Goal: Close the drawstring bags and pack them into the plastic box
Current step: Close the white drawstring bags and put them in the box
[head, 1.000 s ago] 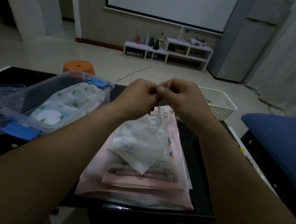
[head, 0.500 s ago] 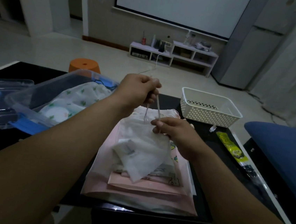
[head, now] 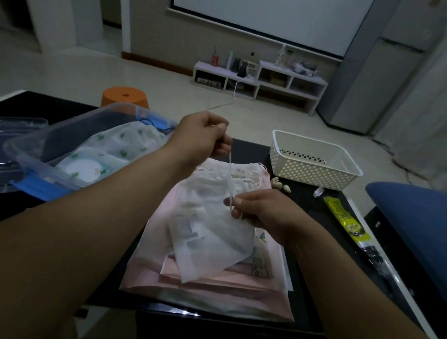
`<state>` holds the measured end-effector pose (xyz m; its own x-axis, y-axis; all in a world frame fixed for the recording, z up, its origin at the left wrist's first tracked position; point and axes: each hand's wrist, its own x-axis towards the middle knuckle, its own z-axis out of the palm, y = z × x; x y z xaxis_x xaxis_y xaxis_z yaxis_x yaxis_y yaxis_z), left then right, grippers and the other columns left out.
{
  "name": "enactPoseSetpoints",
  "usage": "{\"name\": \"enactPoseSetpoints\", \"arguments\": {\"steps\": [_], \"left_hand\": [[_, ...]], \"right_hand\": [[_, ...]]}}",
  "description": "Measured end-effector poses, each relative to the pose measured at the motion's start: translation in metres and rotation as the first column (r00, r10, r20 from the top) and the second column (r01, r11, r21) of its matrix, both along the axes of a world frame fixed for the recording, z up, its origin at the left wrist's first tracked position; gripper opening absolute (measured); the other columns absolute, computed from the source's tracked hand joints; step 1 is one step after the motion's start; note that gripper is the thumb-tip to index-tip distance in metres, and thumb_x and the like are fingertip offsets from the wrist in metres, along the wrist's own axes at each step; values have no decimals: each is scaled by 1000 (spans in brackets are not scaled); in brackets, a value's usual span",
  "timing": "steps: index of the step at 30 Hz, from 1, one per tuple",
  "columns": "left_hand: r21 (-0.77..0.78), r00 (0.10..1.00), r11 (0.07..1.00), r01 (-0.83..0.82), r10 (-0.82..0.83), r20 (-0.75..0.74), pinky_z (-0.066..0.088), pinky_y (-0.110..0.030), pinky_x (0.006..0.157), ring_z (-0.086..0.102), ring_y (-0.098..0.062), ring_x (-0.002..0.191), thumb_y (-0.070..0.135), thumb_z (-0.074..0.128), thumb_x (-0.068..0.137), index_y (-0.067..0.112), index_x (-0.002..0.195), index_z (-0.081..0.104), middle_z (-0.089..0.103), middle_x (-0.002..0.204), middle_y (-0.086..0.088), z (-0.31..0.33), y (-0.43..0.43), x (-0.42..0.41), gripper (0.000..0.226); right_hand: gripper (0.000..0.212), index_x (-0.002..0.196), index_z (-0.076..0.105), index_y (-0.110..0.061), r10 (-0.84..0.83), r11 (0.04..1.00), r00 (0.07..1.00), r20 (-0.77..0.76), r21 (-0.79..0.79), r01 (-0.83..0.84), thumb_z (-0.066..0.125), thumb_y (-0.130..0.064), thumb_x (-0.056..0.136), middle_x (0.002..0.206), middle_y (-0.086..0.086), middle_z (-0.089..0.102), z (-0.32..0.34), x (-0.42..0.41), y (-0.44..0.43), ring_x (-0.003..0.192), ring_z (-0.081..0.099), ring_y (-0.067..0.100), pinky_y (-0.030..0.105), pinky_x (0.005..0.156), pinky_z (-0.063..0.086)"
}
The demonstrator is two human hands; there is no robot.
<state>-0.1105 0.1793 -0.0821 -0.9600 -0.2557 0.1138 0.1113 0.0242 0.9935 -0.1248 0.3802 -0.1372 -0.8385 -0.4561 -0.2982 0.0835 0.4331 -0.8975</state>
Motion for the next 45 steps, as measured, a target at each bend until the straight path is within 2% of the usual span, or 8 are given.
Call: {"name": "enactPoseSetpoints", "arguments": {"steps": [8,12,15,18,21,30,38,45], "left_hand": [[16,985,990,141,-138,-104,60,-23,74,74,-13,80,12,47,110,7,127,59,72,101,-13,7,17,4,22],[-229,990,963,142,-144,6,63,-33,81,74,-19,93,29,56,106,21,148,44,69,113,-4,-5,17,6,44],[-643,995,762,-84,98,-13,55,-35,78,64,-15,87,45,57,103,23,119,55,65,97,4,-29,11,18,27],[-767,985,620,164,-57,164,51,-39,78,62,-21,85,57,54,100,22,98,57,66,89,2,-54,13,36,35],[-836,959,476,271,-205,193,49,-40,95,58,-17,106,49,63,99,23,116,62,63,112,4,-69,11,46,31],[-723,943,607,330,-179,280,45,-32,66,61,-18,78,43,60,102,18,89,57,65,83,3,-76,9,44,28],[-712,957,647,272,-260,129,51,-34,92,62,-12,107,35,57,105,23,115,62,68,115,7,-82,10,35,17],[-868,983,493,54,-181,-42,49,-44,70,62,-26,81,38,45,108,25,93,48,69,89,4,-87,14,31,20]], "right_hand": [[28,113,81,-18,177,967,935,-309,233,-106,61,-36,104,97,-2,76,12,20,-25,94,69,17,31,87,55],[26,111,81,-19,75,996,969,-234,58,-62,57,-28,105,107,2,76,8,18,-22,98,67,19,34,93,53],[28,101,80,-4,-97,991,986,-132,-102,84,59,-21,104,80,-4,73,5,7,-11,85,62,15,31,81,46],[34,74,75,-6,-108,981,994,-10,-162,105,60,-16,103,75,0,72,-1,-5,2,85,61,22,39,84,45],[30,101,74,12,-95,978,992,88,-180,109,58,-13,103,84,3,77,-1,-7,7,96,69,24,46,99,51],[38,75,83,-20,4,999,997,-83,42,-1,59,-22,104,105,5,79,-5,-6,3,98,68,24,39,91,52],[28,87,80,-10,65,995,986,-152,80,-53,62,-23,103,81,6,69,-6,-5,-3,82,58,24,41,80,43],[33,75,82,-23,-11,1000,990,-144,25,15,64,-25,102,98,6,79,-6,-7,1,98,71,24,40,88,53]]}}
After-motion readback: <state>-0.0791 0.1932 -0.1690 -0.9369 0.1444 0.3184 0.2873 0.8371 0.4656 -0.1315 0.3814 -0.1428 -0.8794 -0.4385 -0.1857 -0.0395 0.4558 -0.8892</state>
